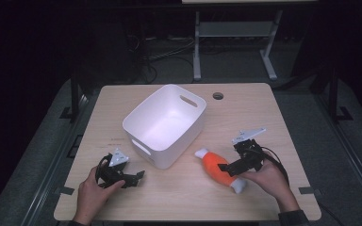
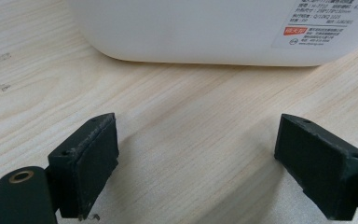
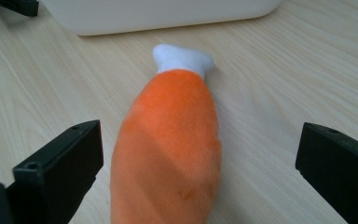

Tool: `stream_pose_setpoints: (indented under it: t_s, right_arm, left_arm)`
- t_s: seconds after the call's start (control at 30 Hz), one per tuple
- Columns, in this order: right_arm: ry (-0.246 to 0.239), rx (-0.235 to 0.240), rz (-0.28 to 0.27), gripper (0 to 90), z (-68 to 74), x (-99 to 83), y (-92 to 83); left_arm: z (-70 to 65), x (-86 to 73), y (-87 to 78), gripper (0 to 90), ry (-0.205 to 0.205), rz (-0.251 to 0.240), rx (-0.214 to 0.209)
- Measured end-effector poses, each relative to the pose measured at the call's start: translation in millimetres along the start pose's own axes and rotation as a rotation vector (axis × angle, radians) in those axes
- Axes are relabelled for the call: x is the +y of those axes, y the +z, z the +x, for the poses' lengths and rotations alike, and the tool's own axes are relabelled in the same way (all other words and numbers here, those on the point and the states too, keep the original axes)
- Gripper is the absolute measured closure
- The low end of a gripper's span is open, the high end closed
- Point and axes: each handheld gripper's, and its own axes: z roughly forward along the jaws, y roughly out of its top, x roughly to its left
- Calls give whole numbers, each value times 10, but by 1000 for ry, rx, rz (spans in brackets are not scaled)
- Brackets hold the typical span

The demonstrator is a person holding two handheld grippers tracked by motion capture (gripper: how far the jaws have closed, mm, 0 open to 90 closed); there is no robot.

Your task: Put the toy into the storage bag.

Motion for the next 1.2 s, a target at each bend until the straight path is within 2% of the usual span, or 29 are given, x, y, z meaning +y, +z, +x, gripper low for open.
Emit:
stream_pose_setpoints:
  t_s: [0.27, 0.5, 0.97, 1.2]
  right_arm:
    - [-16, 13, 20, 3, 75, 72, 148]
    - [-33, 2, 62, 3, 171, 95, 309]
    - [-25, -12, 123, 3, 177, -8, 556]
    - [-42, -14, 151, 3, 200, -64, 622]
  left_arm:
    - [0, 0, 0, 125, 0, 0, 0]
    - [2, 0, -1, 125, 3, 2, -1]
    - [2, 0, -2, 125, 3, 2, -1]
    - [2, 0, -1, 125, 3, 2, -1]
